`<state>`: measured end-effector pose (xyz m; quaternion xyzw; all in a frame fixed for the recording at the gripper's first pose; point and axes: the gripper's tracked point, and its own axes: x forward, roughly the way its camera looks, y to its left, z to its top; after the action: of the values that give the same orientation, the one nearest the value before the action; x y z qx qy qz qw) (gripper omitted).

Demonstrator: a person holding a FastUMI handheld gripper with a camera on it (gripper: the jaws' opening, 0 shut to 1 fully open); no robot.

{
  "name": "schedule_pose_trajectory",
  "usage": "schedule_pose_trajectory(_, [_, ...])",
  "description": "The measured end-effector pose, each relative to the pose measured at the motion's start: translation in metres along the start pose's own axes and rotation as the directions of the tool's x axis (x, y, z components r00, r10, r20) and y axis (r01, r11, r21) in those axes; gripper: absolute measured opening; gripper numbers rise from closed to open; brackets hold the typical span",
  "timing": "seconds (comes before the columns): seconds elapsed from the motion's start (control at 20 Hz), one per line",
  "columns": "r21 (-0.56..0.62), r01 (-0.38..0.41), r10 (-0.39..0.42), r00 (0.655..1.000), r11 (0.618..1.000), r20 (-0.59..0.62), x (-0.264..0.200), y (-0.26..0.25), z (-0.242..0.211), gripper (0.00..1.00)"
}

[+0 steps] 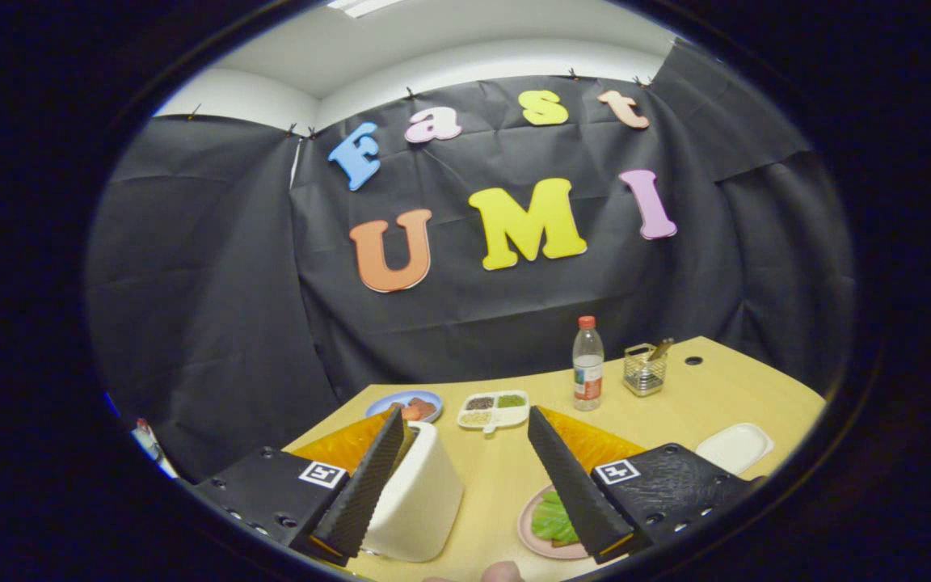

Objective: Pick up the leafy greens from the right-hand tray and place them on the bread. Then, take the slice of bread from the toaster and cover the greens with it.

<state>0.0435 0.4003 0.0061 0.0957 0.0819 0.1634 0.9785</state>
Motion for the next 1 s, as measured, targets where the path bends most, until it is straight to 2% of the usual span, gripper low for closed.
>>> schedule_pose_trajectory(0.2, [-0.041,0.003,-0.004,1.000,0.999,-0.018,0.017,0.040,-0.019,0.96])
schedule_pose_trajectory(0.5, [-0.098,0.028,-0.037,0.995,0.995,-0.092,0.056,0.063,-0.051,0.95])
schedule_pose_trajectory(0.7, [-0.078,0.049,-0.062,0.984,0.996,-0.166,0.069,0.057,-0.068,0.84])
schedule_pose_trajectory(0.8, [-0.057,0.052,-0.062,0.977,0.997,-0.202,0.078,0.057,-0.078,0.77])
schedule_pose_trajectory(1.0, [-0.048,0.062,-0.071,0.975,0.997,-0.212,0.081,0.056,-0.078,0.38])
